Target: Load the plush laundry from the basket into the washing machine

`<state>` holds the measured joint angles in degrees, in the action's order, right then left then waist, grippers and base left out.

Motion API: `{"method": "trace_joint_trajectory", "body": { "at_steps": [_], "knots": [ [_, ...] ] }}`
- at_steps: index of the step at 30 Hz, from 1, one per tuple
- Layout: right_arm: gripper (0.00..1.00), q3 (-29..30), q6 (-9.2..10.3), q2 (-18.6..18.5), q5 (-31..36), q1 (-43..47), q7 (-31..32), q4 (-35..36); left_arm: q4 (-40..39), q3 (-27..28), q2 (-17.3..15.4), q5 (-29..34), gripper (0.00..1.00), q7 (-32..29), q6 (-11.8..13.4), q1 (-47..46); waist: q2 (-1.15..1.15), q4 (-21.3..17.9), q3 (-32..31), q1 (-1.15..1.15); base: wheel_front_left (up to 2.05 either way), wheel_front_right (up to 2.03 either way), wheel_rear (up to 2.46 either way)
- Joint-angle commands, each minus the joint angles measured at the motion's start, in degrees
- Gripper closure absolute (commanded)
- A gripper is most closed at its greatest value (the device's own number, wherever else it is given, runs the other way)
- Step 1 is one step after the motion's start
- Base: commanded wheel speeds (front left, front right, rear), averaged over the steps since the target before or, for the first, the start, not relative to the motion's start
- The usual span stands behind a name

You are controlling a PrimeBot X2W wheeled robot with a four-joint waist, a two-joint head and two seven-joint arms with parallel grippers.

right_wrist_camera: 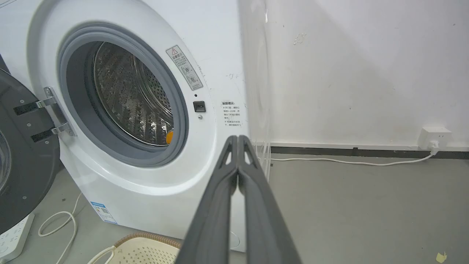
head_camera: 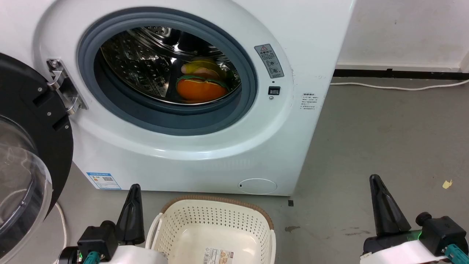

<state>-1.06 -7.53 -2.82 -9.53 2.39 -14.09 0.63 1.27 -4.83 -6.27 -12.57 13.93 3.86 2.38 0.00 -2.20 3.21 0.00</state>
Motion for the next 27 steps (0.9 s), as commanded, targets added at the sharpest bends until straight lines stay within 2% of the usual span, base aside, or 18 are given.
{"method": "trace_joint_trajectory", "body": {
  "at_steps": [1, 27],
  "knots": [
    [1.00, 0.04, 0.00, 0.00, 0.46, -0.15, 0.35, -0.04, -0.08, 0.25, 0.19, 0.71, 1.00, -0.28, -0.26, -0.15, 0.00, 0.02, -0.03, 0.00, 0.00, 0.00, 0.00],
    [1.00, 0.27, 0.01, -0.02, 2.48, -0.65, 3.41, -0.17, -0.35, 1.27, 0.90, 3.35, 1.00, -3.31, -1.06, -0.65, 0.00, 0.50, -0.74, 0.00, 0.00, 0.00, 0.00]
  ]
}}
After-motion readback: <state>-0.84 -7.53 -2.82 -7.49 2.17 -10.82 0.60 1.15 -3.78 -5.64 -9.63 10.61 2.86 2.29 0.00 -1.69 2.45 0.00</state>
